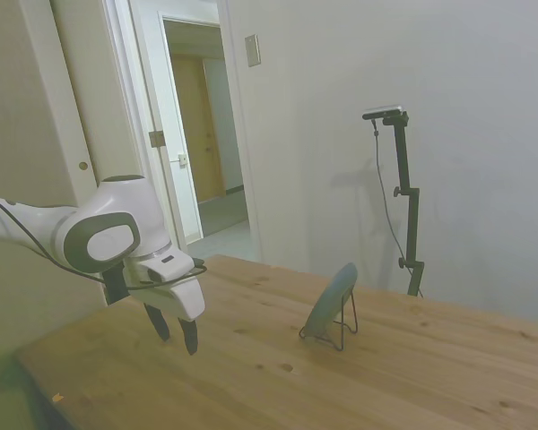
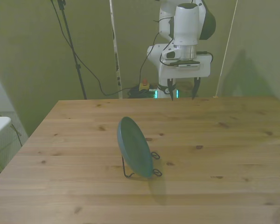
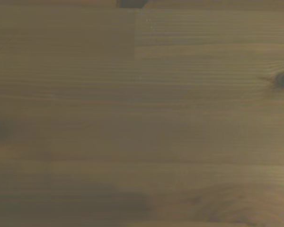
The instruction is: Unload the plate
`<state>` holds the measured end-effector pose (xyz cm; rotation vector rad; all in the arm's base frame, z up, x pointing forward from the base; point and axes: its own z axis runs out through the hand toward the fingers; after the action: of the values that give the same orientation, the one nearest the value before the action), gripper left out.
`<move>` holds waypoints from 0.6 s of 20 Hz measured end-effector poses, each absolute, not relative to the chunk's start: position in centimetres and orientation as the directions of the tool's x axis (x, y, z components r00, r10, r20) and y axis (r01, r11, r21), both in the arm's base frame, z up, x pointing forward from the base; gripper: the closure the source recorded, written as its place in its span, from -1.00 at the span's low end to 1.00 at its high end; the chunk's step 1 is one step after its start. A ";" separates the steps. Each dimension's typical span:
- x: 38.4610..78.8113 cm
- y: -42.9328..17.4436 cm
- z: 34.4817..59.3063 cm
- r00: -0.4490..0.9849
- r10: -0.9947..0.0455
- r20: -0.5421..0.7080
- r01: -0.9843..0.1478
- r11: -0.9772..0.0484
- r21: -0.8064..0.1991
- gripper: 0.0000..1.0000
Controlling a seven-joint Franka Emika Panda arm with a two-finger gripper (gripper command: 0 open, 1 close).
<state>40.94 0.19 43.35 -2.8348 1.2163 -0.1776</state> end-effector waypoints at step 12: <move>47.6 -11.4 52.2 0.442 -0.886 0.143 -0.864 -0.463 -0.197 -1.00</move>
<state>47.62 -11.43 52.22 -2.5860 1.5745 -0.3445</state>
